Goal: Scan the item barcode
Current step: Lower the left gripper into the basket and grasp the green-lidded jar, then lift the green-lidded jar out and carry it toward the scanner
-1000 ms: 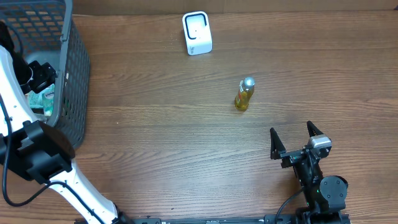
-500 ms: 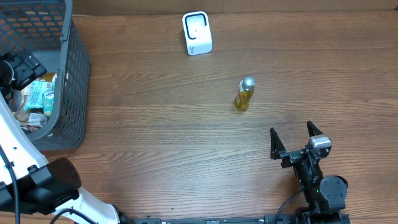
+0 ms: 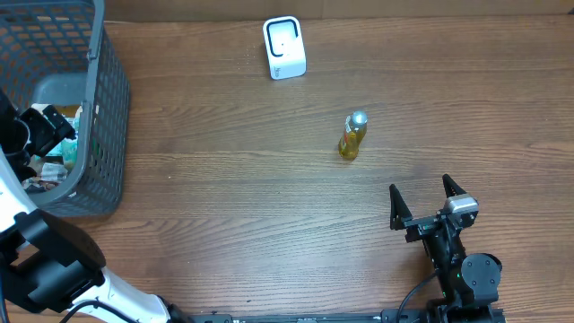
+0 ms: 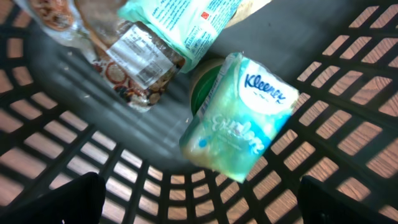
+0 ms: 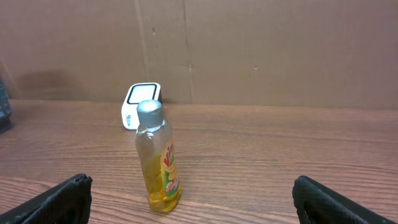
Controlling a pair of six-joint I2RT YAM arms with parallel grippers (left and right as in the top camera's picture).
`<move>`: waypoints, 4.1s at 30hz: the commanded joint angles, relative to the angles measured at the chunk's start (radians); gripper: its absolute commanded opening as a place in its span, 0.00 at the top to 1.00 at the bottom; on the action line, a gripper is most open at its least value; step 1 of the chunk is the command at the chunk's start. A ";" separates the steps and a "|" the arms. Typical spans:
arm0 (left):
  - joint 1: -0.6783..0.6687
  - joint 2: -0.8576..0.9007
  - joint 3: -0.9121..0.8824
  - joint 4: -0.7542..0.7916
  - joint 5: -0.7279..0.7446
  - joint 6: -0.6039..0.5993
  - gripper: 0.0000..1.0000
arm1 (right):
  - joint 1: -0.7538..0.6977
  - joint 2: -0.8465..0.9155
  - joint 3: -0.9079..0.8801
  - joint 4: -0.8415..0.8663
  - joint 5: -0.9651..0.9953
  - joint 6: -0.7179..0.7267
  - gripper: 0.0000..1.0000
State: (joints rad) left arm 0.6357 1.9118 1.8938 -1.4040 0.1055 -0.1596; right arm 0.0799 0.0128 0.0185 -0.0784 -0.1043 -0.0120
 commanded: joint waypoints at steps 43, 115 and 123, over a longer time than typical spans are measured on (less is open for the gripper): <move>-0.040 -0.003 -0.298 0.372 0.007 0.067 0.34 | -0.002 -0.010 -0.011 0.004 0.001 -0.004 0.00; -0.793 0.011 0.712 -0.285 -0.072 -0.224 0.59 | -0.002 -0.010 -0.011 0.004 0.001 -0.004 0.00; -1.072 0.117 0.711 -0.285 -0.167 -0.238 0.55 | -0.002 -0.010 -0.011 0.004 0.001 -0.004 0.00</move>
State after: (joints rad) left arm -0.3813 1.9766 2.6030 -1.6913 0.0051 -0.3687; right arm 0.0799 0.0128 0.0185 -0.0792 -0.1047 -0.0116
